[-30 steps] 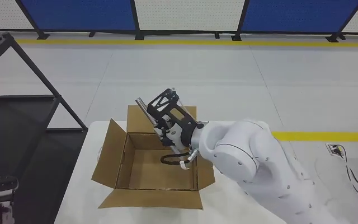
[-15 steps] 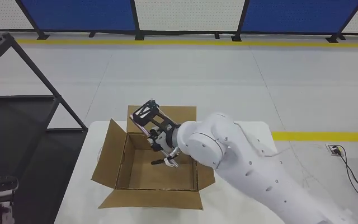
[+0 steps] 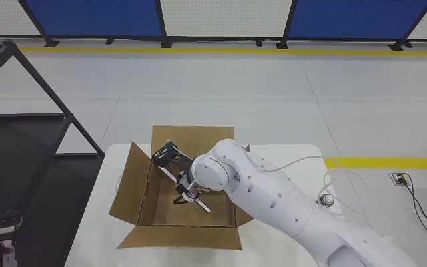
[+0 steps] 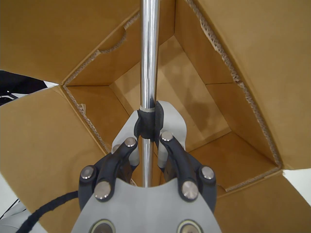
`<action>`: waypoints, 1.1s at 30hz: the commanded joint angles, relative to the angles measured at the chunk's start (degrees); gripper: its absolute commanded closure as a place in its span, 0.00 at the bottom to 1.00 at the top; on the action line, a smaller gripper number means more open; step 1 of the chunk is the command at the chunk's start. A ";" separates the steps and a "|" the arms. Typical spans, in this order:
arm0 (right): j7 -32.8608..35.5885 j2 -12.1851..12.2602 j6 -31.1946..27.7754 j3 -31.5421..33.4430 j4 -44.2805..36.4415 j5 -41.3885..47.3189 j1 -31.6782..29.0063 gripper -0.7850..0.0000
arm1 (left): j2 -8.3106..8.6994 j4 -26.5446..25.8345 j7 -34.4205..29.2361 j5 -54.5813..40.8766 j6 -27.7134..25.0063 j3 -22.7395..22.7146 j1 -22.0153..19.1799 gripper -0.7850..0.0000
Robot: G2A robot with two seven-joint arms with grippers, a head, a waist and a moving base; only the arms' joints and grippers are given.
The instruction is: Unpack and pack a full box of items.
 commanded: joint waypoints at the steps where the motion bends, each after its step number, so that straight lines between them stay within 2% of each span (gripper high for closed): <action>1: -0.01 -1.03 -0.26 -0.72 2.90 0.49 0.01 1.00 | 0.00 0.00 0.00 0.00 0.00 0.00 0.00 0.00; 15: -1.66 -8.05 -2.38 -3.84 18.75 2.09 0.01 1.00 | 0.00 0.00 0.00 0.00 0.00 0.00 0.00 0.00; 23: -2.13 -11.97 -1.30 -5.15 27.30 1.39 -0.42 1.00 | 0.00 0.00 0.00 0.00 0.00 0.00 0.00 0.00; 33: -2.66 -15.77 -0.84 -5.54 35.12 0.34 -0.85 1.00 | 0.00 0.00 0.00 0.00 0.00 0.00 0.00 0.00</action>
